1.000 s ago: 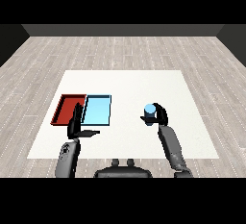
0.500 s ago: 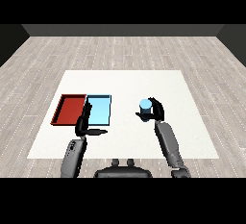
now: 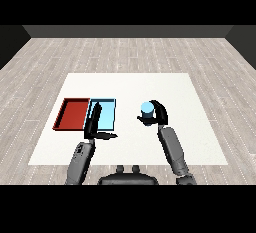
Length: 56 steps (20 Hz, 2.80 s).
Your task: Pick the blue can and put it in the blue box
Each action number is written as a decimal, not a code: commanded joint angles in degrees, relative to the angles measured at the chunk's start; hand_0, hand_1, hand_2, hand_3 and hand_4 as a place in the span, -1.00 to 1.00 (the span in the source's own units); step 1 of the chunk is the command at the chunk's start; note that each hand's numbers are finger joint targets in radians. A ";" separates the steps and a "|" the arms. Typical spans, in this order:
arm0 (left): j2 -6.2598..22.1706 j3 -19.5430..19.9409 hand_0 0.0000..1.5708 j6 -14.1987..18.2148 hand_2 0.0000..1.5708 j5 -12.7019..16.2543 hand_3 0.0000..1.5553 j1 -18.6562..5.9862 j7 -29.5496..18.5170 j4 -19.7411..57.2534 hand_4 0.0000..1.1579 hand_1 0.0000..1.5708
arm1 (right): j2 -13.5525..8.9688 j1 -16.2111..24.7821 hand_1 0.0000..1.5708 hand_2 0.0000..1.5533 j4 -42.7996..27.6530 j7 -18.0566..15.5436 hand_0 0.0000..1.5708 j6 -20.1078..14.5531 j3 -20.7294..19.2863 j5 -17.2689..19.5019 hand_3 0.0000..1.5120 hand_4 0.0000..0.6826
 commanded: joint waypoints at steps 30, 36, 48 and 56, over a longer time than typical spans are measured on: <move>-0.11 -20.31 -1.00 17.59 -1.00 14.06 -1.00 -16.80 -0.82 18.72 -1.00 -1.00 | 0.50 -4.30 0.84 0.89 -4.25 2.92 0.84 -8.81 15.37 -5.57 0.83 0.64; -0.11 -18.80 -1.00 15.37 -1.00 15.38 -1.00 -18.35 -1.58 21.52 -1.00 -1.00 | 0.50 -10.76 0.83 0.88 3.63 -1.02 0.83 -13.45 19.47 -10.85 0.82 0.65; -0.11 -21.08 -1.00 16.88 -1.00 20.49 -1.00 -22.58 -5.48 28.67 -1.00 -1.00 | 0.50 -8.34 0.82 0.89 2.29 -3.11 0.82 -10.85 18.38 -11.56 0.82 0.64; -0.11 -22.02 -1.00 17.69 -1.00 19.83 -1.00 -22.89 -3.69 28.82 -1.00 -1.00 | 0.47 -5.97 0.82 0.88 -1.07 -2.60 0.82 -12.31 22.49 -12.06 0.82 0.61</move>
